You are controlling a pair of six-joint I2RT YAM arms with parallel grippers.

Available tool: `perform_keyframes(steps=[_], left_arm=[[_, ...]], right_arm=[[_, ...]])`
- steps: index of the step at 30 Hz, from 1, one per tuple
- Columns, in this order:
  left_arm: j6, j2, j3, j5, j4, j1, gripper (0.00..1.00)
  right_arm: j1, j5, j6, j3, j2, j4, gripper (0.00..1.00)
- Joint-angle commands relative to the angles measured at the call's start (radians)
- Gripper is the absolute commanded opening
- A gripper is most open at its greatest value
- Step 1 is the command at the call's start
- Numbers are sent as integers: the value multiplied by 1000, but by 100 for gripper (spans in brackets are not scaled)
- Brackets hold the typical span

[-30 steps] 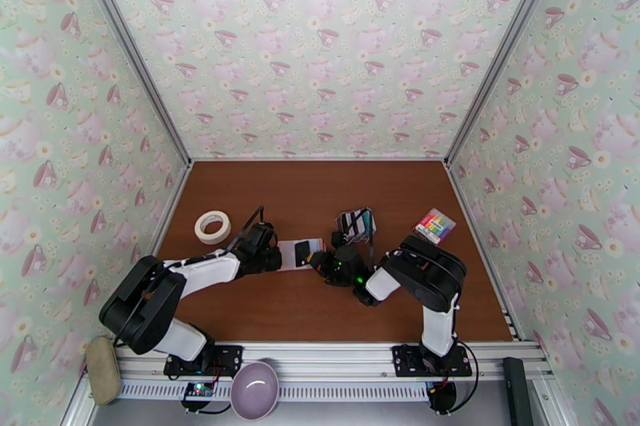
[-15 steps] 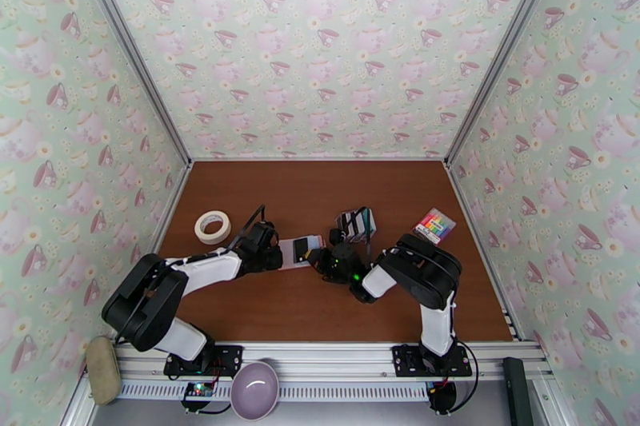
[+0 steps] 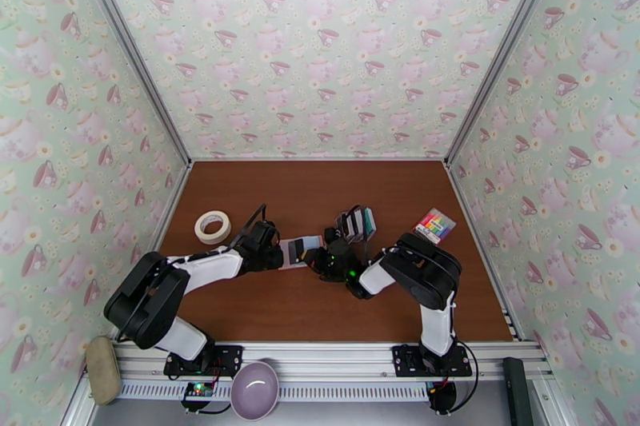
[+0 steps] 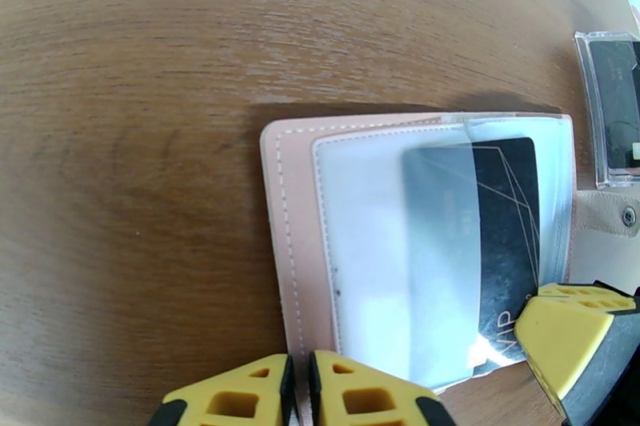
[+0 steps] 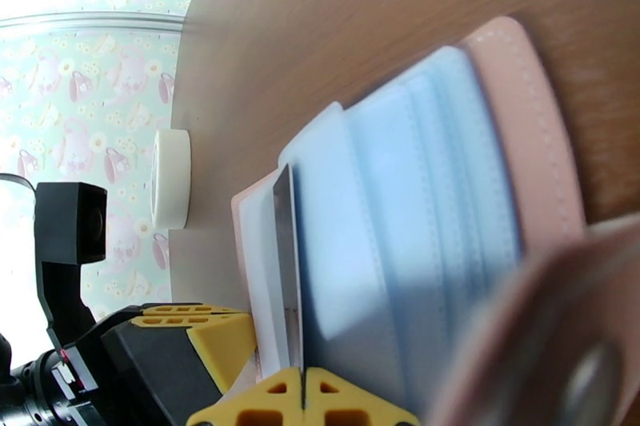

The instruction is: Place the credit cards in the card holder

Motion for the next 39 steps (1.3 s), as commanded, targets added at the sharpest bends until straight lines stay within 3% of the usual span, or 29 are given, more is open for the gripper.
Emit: perform_keyframes(steps=[1,6,12,19,23,39], left_arm=[[6,116,-32,15,-17,-21,16],[7,110,-33,9,-25,-21,16],[4,106,-36,12,-12,-19,16],[0,100,-33,9,-8,-18,16],[4,104,-24,12,-10,-15,5],[6,104,-18,17,-6,-7,5]], right_arm=[[19,-36,-21,9,5,-138,21],[19,33,-114,39,-114,-372,39],[20,142,-272,165,-239,-742,44],[19,177,-368,326,-184,-921,37],[19,204,-385,385,-132,-982,28],[18,219,-407,465,-62,-1037,24]])
